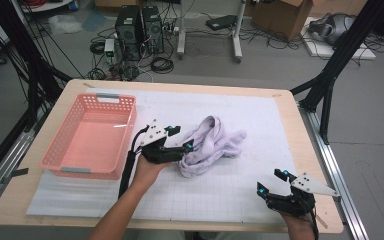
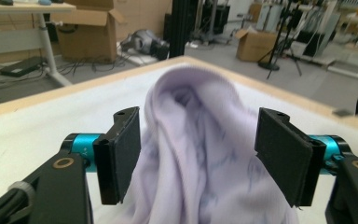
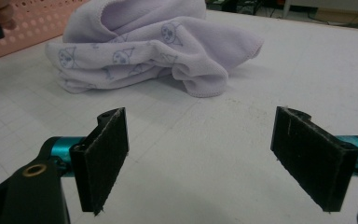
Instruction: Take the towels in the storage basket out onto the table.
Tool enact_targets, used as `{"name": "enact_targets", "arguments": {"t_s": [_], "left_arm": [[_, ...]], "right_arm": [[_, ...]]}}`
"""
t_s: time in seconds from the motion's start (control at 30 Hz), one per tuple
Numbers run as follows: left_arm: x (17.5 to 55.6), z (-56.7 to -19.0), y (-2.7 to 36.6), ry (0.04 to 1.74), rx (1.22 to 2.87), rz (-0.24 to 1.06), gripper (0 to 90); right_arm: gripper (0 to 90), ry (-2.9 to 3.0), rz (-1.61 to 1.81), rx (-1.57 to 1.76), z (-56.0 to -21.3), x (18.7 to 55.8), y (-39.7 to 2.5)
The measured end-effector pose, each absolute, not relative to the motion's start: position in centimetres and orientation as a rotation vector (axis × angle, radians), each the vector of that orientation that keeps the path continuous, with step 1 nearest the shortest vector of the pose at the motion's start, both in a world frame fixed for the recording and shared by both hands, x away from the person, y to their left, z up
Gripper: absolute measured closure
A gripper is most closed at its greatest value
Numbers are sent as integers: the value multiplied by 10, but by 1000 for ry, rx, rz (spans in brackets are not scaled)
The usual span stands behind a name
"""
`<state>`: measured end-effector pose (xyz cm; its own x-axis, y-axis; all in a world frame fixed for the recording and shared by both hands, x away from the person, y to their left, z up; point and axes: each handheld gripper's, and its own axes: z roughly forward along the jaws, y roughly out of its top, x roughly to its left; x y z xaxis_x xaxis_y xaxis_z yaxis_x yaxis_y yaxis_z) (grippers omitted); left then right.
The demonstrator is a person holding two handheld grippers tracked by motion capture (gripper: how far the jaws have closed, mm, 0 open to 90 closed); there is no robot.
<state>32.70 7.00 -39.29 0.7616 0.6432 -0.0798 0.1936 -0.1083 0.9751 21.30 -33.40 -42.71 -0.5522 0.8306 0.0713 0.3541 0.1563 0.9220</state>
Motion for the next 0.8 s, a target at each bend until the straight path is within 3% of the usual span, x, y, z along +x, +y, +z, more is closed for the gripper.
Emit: {"name": "enact_targets", "arguments": {"t_s": [0.23,0.8], "left_arm": [[314,-401,91,705,1666,466,301],[302,-400,94,691,1666,455,309]], "right_arm": [[178,1985,1378,1128,-428,214,-334],[178,1980,1376,1140,-428,214,-334]]}}
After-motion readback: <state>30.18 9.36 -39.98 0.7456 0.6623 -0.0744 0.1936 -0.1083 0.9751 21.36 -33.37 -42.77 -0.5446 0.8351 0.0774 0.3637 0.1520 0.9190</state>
